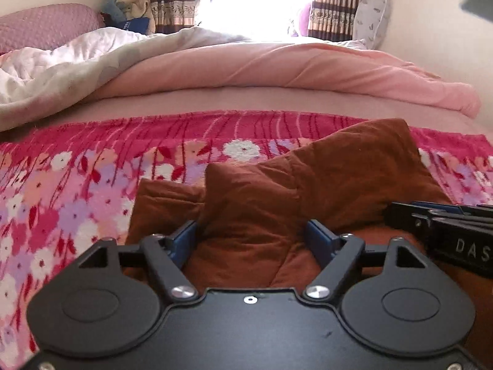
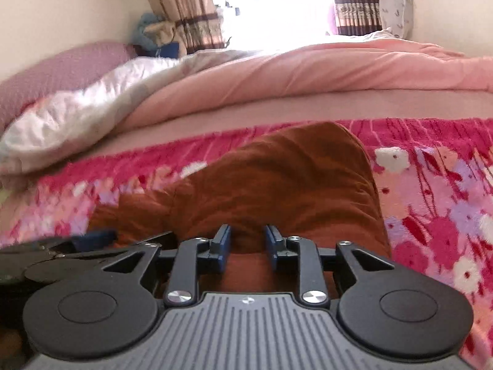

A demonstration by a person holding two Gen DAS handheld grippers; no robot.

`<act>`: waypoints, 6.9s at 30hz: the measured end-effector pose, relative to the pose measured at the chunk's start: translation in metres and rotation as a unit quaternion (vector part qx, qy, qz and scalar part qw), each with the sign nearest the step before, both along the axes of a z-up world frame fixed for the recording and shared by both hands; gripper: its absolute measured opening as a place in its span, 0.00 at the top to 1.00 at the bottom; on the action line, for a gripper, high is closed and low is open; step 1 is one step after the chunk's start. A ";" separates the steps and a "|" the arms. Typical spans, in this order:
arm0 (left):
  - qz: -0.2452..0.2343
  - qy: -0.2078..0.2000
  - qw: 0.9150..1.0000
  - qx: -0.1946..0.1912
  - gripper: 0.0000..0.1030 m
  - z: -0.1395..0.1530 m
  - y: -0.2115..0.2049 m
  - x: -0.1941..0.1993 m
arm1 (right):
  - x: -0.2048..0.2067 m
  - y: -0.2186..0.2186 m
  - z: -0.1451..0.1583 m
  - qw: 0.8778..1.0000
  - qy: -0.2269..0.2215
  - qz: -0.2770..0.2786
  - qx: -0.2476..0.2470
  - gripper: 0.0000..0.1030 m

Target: Fold large clothes

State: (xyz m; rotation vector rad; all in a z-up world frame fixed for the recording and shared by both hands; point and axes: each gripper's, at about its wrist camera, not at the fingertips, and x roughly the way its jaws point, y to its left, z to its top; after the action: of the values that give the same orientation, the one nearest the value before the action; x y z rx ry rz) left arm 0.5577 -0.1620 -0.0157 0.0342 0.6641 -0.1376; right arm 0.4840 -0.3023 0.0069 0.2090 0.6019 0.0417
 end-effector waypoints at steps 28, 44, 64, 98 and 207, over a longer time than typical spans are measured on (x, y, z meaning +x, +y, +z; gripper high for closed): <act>-0.017 -0.010 0.998 -0.054 0.15 -0.019 0.058 -0.078 | -0.100 0.013 -0.015 0.995 -0.086 0.006 -0.056 0.64; -0.018 0.012 0.998 -0.063 0.13 -0.024 0.067 -0.134 | -0.169 -0.001 -0.019 0.999 -0.036 0.015 -0.015 0.48; 0.046 0.051 0.984 -0.163 0.11 -0.013 0.125 -0.172 | -0.218 -0.003 -0.024 0.999 -0.038 0.034 -0.015 0.44; -0.029 0.055 0.990 -0.130 0.16 0.029 0.067 -0.116 | -0.194 -0.023 -0.042 1.000 -0.008 -0.011 -0.010 0.51; 0.045 -0.225 0.973 -0.032 0.13 0.076 0.108 -0.559 | -0.502 0.073 0.041 0.973 -0.211 -0.079 -0.051 0.03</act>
State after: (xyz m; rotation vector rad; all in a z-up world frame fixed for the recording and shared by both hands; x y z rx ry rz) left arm -0.0012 -0.0536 0.0600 -0.0278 0.2070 -0.0597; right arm -0.0176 -0.2297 0.0481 0.1411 0.1612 -0.0965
